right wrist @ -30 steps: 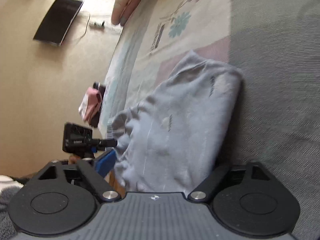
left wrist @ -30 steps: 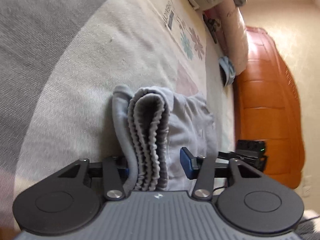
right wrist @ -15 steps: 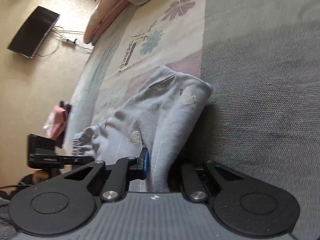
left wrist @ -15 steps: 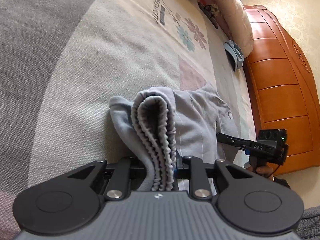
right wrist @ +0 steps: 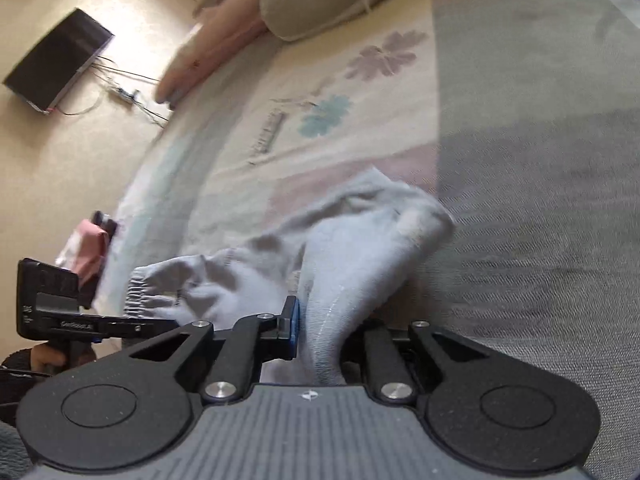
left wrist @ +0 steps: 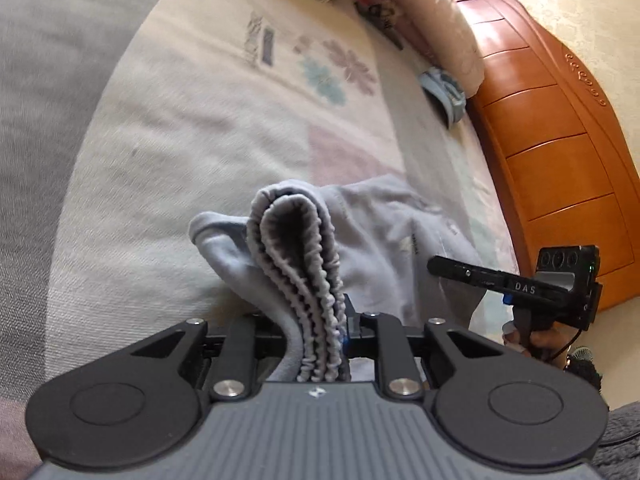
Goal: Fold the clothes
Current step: 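Lift the folded grey pants with both tools and carry them toward the headboard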
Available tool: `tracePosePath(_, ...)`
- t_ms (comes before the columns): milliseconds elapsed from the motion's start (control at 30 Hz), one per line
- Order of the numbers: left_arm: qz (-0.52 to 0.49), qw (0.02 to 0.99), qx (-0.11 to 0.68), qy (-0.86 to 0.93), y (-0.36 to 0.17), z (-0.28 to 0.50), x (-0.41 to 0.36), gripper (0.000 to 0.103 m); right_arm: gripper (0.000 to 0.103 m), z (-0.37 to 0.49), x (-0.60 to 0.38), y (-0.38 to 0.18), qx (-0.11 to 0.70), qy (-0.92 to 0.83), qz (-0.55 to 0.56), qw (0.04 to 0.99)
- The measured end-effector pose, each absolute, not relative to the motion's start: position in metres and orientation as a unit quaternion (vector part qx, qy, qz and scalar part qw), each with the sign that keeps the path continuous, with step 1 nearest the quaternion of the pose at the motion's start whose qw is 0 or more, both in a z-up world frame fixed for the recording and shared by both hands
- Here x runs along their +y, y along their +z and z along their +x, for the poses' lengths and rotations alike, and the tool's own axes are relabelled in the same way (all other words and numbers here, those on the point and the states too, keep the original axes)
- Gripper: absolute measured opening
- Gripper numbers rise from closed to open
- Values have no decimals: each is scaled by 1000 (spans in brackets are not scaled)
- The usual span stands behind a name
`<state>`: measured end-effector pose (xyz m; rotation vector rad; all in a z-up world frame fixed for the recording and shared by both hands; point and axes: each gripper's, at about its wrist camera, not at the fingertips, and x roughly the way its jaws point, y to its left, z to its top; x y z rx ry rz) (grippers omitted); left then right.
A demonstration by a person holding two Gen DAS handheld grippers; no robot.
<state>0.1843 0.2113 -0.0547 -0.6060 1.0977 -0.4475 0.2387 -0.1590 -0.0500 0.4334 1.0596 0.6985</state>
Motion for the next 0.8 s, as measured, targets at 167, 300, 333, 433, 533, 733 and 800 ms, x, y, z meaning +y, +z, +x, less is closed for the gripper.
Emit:
tracePosePath(167, -256, 813, 482, -203, -18, 179, 186, 19, 14, 235, -175, -40, 463, 356, 224, 780)
tracePosePath(300, -229, 831, 465, -201, 8, 185, 156, 19, 14, 231, -191, -31, 446, 384, 226, 776)
tracePosePath(333, -222, 834, 462, -203, 14, 188, 147, 19, 14, 230, -198, -30, 442, 390, 229, 774)
tracePosePath(433, -198, 839, 460, -212, 27, 202, 115, 19, 14, 228, -222, -28, 428, 398, 240, 775)
tracePosePath(533, -171, 836, 464, -238, 35, 223, 76, 19, 14, 224, -256, -24, 408, 384, 258, 787)
tracePosePath(733, -102, 817, 466, -325, 49, 283, -29, 19, 15, 201, -335, -6, 351, 324, 280, 833)
tracePosePath(800, -74, 807, 464, -358, 54, 302, -69, 19, 15, 191, -364, -3, 331, 289, 292, 849)
